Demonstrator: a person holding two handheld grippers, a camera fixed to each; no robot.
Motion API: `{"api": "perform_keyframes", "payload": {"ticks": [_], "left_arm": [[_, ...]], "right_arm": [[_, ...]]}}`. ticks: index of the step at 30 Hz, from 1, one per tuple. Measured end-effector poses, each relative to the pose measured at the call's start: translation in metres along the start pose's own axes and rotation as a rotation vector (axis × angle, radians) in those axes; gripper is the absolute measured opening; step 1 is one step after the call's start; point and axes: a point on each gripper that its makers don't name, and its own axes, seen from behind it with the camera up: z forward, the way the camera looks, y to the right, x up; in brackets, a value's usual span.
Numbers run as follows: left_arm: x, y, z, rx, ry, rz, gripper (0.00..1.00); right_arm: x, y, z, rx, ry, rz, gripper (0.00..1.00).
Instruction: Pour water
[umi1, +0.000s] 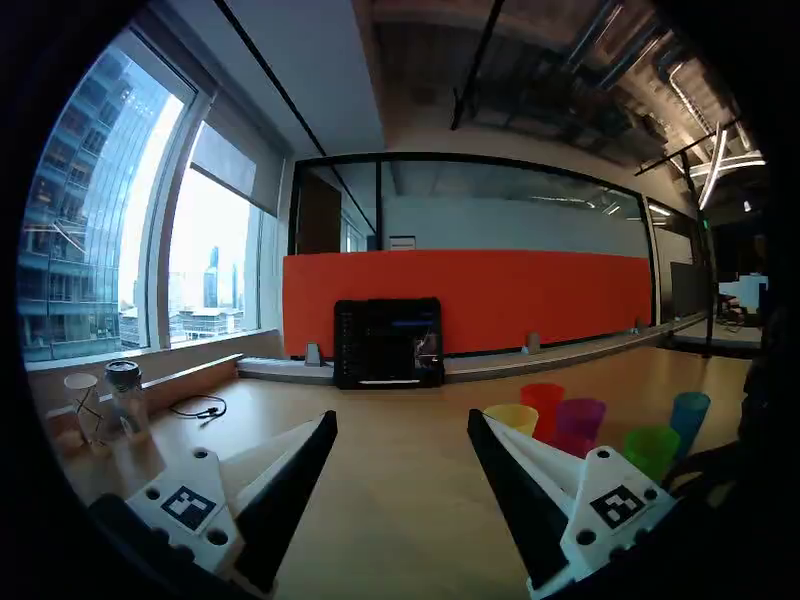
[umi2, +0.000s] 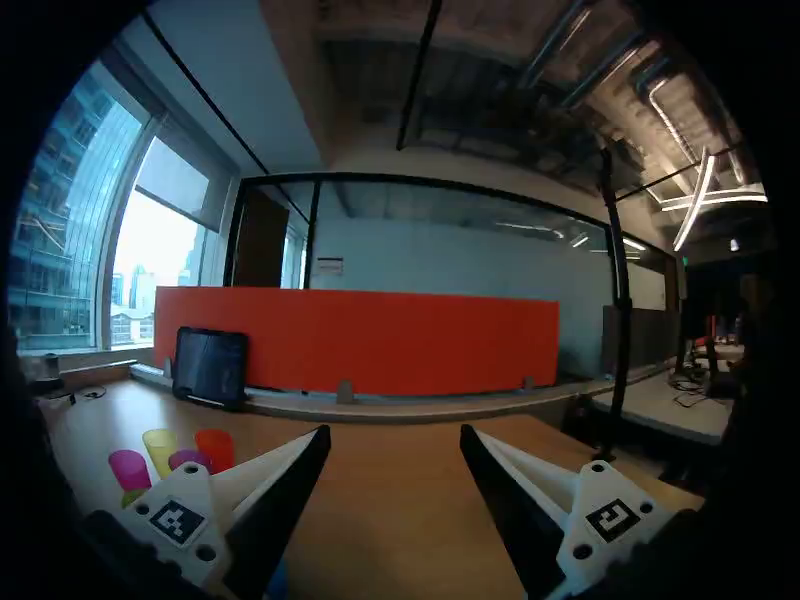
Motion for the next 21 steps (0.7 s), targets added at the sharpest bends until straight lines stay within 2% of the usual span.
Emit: {"api": "perform_keyframes", "payload": {"ticks": [21], "left_arm": [[-0.019,-0.004,0.003,-0.001,-0.022,-0.016,0.97]], "right_arm": [[0.007,-0.005,0.001,0.004,0.009,-0.008,1.0]]}}
